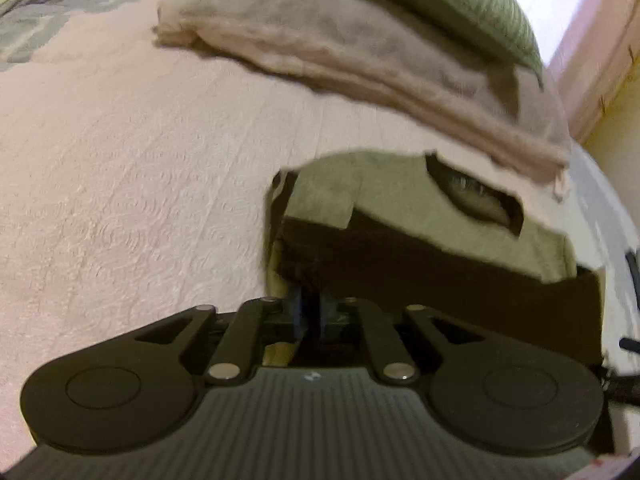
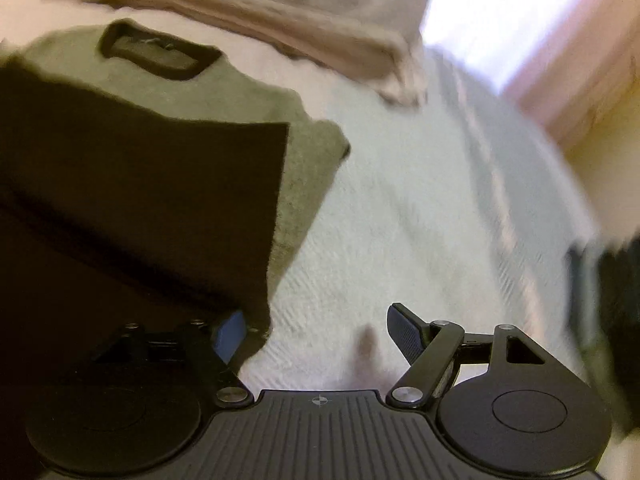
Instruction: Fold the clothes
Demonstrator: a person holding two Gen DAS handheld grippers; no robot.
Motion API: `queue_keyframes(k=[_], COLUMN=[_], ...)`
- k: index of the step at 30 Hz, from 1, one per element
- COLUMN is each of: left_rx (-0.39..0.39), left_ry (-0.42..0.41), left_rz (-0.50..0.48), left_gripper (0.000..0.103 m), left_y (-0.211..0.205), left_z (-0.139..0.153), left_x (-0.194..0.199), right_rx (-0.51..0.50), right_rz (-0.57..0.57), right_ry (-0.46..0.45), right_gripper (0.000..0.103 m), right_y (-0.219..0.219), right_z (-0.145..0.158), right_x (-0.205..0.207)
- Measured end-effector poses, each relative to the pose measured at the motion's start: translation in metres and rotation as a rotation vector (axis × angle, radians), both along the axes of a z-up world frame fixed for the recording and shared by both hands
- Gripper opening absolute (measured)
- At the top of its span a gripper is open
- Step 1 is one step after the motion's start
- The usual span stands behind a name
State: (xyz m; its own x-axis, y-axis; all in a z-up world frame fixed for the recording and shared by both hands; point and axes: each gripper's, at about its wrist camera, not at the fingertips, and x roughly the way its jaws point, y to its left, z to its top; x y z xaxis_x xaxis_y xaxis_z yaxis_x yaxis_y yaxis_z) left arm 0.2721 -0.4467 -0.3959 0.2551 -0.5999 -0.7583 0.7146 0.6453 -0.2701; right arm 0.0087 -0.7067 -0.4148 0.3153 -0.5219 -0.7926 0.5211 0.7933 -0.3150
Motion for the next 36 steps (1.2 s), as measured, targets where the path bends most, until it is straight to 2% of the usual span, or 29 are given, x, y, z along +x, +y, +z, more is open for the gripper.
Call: queue_keyframes(k=[1, 4, 6, 7, 9, 10, 11, 13, 16, 18, 20, 23, 25, 26, 28, 29, 30, 31, 32, 34, 36], left_rx=[0.013, 0.021, -0.012, -0.031, -0.078, -0.086, -0.082, -0.036, 0.075, 0.068, 0.024, -0.025, 0.011, 0.053, 0.143, 0.142, 0.118, 0.090, 0.083, 0.103, 0.181], left_ry=[-0.007, -0.039, -0.018, -0.020, -0.037, -0.047, -0.061, -0.087, -0.121, -0.103, -0.097, -0.109, -0.121, -0.131, -0.137, -0.118, -0.087, -0.062, -0.054, -0.018, 0.038], left_rz=[-0.010, 0.006, 0.050, 0.064, 0.020, -0.023, -0.071, -0.162, -0.210, -0.184, -0.150, -0.140, -0.189, -0.217, -0.214, -0.206, -0.203, -0.209, -0.219, -0.248, -0.255], left_gripper=[0.013, 0.014, 0.014, 0.014, 0.014, 0.014, 0.014, 0.014, 0.016, 0.016, 0.015, 0.015, 0.017, 0.017, 0.017, 0.017, 0.017, 0.019, 0.019, 0.020, 0.020], left_y=[0.002, 0.013, 0.023, 0.026, 0.023, 0.016, 0.007, -0.020, -0.049, -0.049, -0.041, -0.025, -0.020, -0.018, -0.012, -0.003, 0.010, 0.025, 0.037, 0.064, 0.087], left_z=[0.001, 0.011, 0.020, 0.025, 0.035, 0.035, 0.033, 0.018, -0.020, -0.026, -0.015, 0.002, 0.000, -0.006, -0.016, -0.014, -0.009, -0.002, 0.004, 0.008, 0.000], left_x=[0.001, 0.007, 0.014, 0.016, 0.012, 0.009, 0.004, -0.006, -0.006, 0.000, -0.002, -0.015, -0.031, -0.040, -0.057, -0.064, -0.071, -0.081, -0.090, -0.112, -0.129], right_rx=[0.063, 0.155, 0.166, 0.175, 0.232, 0.254, 0.264, 0.262, 0.280, 0.346, 0.299, 0.233, 0.262, 0.277, 0.260, 0.263, 0.270, 0.276, 0.287, 0.316, 0.352], right_rz=[-0.019, -0.032, -0.026, -0.007, 0.057, 0.086, 0.114, 0.125, 0.000, -0.086, -0.118, -0.101, -0.081, -0.075, -0.128, -0.166, -0.173, -0.162, -0.140, -0.103, -0.107], right_ry=[-0.059, -0.098, -0.159, -0.220, -0.348, -0.366, -0.363, -0.340, -0.257, -0.333, -0.357, -0.392, -0.374, -0.308, -0.173, -0.179, -0.228, -0.281, -0.295, -0.214, -0.090], right_gripper=[0.072, 0.072, 0.072, 0.071, 0.064, 0.058, 0.052, 0.049, 0.047, 0.047, 0.047, 0.047, 0.048, 0.048, 0.048, 0.048, 0.048, 0.048, 0.048, 0.048, 0.048], right_y=[-0.005, -0.007, -0.006, -0.005, -0.006, -0.007, -0.010, -0.023, -0.064, -0.082, -0.074, -0.045, -0.023, -0.013, 0.010, 0.022, 0.035, 0.052, 0.072, 0.107, 0.141], right_z=[0.010, 0.034, 0.055, 0.066, 0.077, 0.075, 0.068, 0.042, -0.009, -0.010, 0.011, 0.041, 0.042, 0.034, 0.016, 0.020, 0.030, 0.042, 0.051, 0.053, 0.041], right_x=[-0.009, -0.025, -0.029, -0.028, -0.017, -0.006, 0.010, 0.037, 0.052, 0.042, 0.031, 0.011, 0.003, 0.004, -0.005, -0.016, -0.030, -0.044, -0.056, -0.069, -0.087])
